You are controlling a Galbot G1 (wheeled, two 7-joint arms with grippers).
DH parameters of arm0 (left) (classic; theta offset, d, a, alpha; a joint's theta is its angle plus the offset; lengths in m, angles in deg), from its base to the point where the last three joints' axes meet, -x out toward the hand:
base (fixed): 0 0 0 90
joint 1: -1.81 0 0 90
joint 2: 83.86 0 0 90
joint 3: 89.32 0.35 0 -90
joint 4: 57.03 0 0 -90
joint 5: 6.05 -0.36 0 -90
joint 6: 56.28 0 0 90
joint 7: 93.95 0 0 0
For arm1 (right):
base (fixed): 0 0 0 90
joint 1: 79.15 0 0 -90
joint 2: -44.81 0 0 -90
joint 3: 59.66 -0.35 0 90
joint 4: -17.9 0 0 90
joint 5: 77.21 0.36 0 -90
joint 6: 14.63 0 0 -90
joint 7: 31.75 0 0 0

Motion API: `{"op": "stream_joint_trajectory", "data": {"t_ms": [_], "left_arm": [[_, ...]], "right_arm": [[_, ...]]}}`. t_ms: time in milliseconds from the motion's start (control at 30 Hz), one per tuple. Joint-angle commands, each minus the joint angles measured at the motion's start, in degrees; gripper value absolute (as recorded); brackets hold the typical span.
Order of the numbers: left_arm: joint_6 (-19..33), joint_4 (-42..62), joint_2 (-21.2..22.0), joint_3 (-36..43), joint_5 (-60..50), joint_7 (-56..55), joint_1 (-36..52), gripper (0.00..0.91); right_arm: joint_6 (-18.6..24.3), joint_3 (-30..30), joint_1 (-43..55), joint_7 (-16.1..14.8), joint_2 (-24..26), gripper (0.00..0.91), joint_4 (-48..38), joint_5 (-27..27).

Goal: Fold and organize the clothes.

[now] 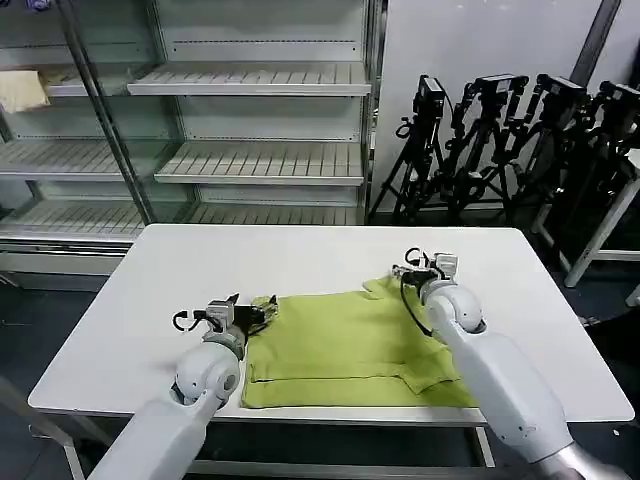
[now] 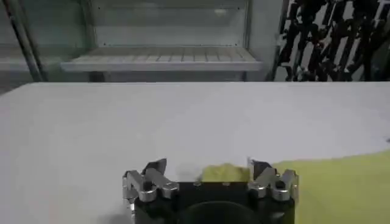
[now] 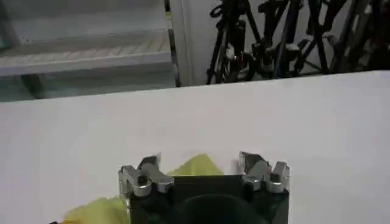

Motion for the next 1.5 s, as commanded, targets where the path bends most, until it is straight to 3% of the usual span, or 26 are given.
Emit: {"op": "stream_joint_trajectory", "data": {"t_ms": [33,467,633,833,1100,1500], "left_arm": [[-0.08,1.98,0.43,0.51,3.17,0.95,0.70,0.040],[0.06,0.96,0.31,-0.97,4.65,4.12,-0.68,0.040],[1.86,-0.38,0.21,-2.19,5.42,5.45,-0.94,0.040],[2.94,-3.07,-0.60,-3.44,5.11,6.88,-1.02,0.040],[3.36,-6.90,-1.99,-4.61,5.79,7.36,-3.00,0.040],[3.28,-14.38,-5.42,-7.38,6.10,8.23,-11.03,0.040]], "right_arm": [[-0.20,1.33,2.27,0.01,-1.58,0.000,-4.43,1.09],[0.00,0.45,-0.43,-1.62,-0.67,0.000,-0.91,0.82],[0.34,-0.80,-1.86,-3.23,0.36,0.000,2.29,-1.95],[3.69,-1.87,-3.59,-5.48,2.13,0.000,6.14,-6.10],[6.54,-5.69,-7.66,-5.87,4.42,0.000,13.93,-6.55],[5.88,-14.39,-21.77,-7.35,9.67,0.000,29.22,-7.37]]}}
